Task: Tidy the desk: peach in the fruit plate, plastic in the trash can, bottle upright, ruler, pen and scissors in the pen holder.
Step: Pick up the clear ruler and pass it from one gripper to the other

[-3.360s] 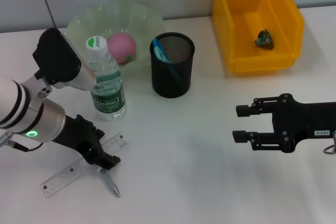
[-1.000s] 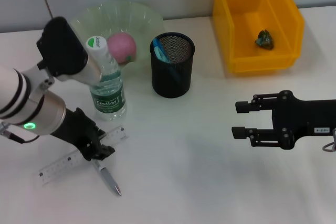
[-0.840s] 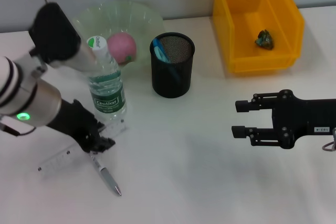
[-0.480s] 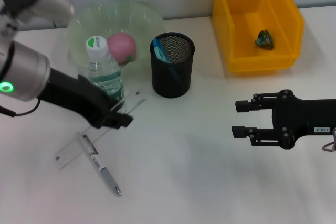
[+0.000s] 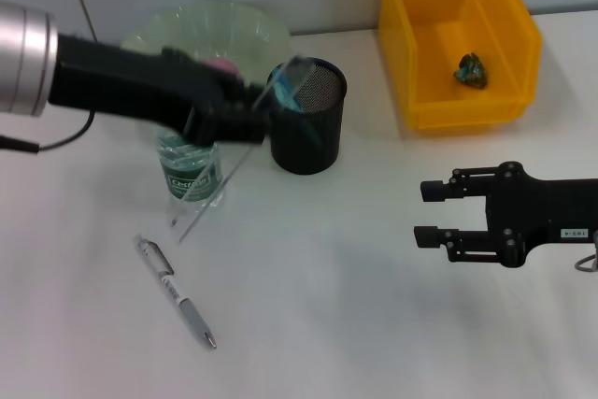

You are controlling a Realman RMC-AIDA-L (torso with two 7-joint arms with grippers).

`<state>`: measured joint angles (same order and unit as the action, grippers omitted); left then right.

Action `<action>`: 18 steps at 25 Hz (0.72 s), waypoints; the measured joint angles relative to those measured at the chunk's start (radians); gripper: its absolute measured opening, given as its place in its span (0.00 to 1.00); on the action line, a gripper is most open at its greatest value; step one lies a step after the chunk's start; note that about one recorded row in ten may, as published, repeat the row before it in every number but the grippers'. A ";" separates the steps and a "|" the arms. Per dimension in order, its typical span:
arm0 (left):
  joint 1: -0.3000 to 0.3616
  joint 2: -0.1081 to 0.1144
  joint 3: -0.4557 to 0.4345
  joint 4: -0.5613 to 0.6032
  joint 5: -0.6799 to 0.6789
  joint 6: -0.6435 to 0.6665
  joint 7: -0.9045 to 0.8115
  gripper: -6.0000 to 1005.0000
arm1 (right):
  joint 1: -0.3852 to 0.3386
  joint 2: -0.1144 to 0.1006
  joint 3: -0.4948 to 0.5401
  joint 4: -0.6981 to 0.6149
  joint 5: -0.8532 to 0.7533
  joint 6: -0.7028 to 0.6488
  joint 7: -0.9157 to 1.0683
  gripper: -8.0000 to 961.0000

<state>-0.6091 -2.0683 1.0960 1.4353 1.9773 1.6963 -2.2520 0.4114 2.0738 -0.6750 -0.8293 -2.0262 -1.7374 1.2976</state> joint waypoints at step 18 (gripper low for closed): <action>0.189 -0.005 0.181 -0.121 -0.502 -0.541 0.488 0.41 | 0.000 0.000 0.009 0.013 0.000 0.006 0.006 0.57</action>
<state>-0.4200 -2.0737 1.2774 1.3143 1.4755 1.1556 -1.7638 0.4115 2.0733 -0.6657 -0.8159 -2.0263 -1.7315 1.3035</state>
